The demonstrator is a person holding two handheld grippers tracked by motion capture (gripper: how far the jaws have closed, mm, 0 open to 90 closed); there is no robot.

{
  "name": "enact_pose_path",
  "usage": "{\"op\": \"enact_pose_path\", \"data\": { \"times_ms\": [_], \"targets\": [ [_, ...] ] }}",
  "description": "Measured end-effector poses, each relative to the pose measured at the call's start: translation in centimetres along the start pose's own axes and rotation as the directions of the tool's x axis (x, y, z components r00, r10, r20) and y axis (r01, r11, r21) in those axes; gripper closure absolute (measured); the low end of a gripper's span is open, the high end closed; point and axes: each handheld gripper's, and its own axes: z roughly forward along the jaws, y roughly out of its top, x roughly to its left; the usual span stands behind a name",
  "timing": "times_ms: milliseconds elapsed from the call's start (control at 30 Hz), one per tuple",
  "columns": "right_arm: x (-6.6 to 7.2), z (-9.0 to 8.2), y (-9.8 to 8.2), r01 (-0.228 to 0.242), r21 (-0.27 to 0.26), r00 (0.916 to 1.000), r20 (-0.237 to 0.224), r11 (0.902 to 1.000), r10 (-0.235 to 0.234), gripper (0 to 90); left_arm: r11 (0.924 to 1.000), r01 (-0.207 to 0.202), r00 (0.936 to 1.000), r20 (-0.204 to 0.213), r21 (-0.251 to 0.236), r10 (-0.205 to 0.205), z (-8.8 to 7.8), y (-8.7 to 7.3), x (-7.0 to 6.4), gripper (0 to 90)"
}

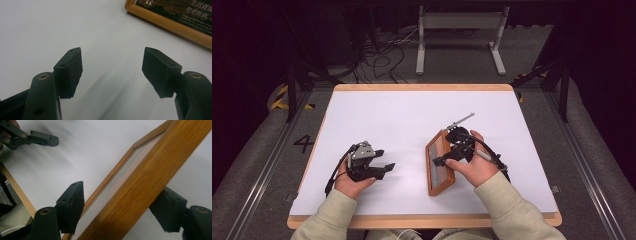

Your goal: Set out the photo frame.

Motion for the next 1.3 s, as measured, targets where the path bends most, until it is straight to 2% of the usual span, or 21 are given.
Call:
{"op": "enact_pose_path", "data": {
  "times_ms": [267,433,633,767,867,933,1067,1167,1267,1300],
  "targets": [
    [0.1,1.3,0.1,0.004,0.077,0.9999,-0.014,0.997,-0.003,44.5,1.0,-0.004,1.0,-0.001,0.001,0.004,0.0,0.0,0.0,33.2],
    [0.2,1.2,0.1,0.012,0.088,0.9999,0.002,0.9961,-0.012,48.2,1.0,-0.004,1.0,-0.001,0.001,0.004,0.0,0.0,0.0,33.1],
    [0.1,1.1,0.1,-0.001,0.089,1.0,0.003,0.9961,0.001,51.9,1.0,-0.001,1.0,-0.002,0.0,0.001,0.0,0.0,0.0,33.1],
    [0.0,1.0,0.2,-0.01,0.088,0.9999,0.006,0.9961,0.009,59.2,1.0,0.002,1.0,-0.002,-0.002,-0.002,-0.1,0.0,0.1,33.1],
    [-0.3,0.7,0.3,-0.025,0.07,0.9982,-0.054,0.9972,0.029,64.3,1.0,0.004,1.0,-0.002,-0.002,-0.004,-0.1,-0.1,0.1,33.1],
    [-0.1,0.5,0.4,-0.02,0.07,0.9971,-0.072,0.9973,0.025,66.5,1.0,0.005,1.0,-0.002,-0.003,-0.005,-0.1,-0.1,0.1,33.1],
    [0.3,-0.2,0.9,0.005,0.069,0.9961,-0.088,0.9976,0.001,73.0,1.0,0.006,1.0,-0.003,-0.005,-0.006,-0.1,-0.1,0.1,33.1],
    [0.9,-1.1,1.2,0.074,0.064,0.9964,-0.045,0.9952,-0.071,73.4,1.0,0.006,1.0,-0.004,-0.005,-0.006,-0.2,-0.1,0.1,33.2],
    [0.9,-1.8,1.6,0.115,0.08,0.993,-0.037,0.9901,-0.112,73.4,1.0,0.006,1.0,-0.005,-0.004,-0.006,-0.2,-0.1,0.1,33.1],
    [0.9,-1.8,1.6,0.115,0.08,0.993,-0.037,0.9901,-0.112,73.4,1.0,0.006,1.0,-0.005,-0.004,-0.006,-0.2,-0.1,0.1,33.2]
  ]
}}
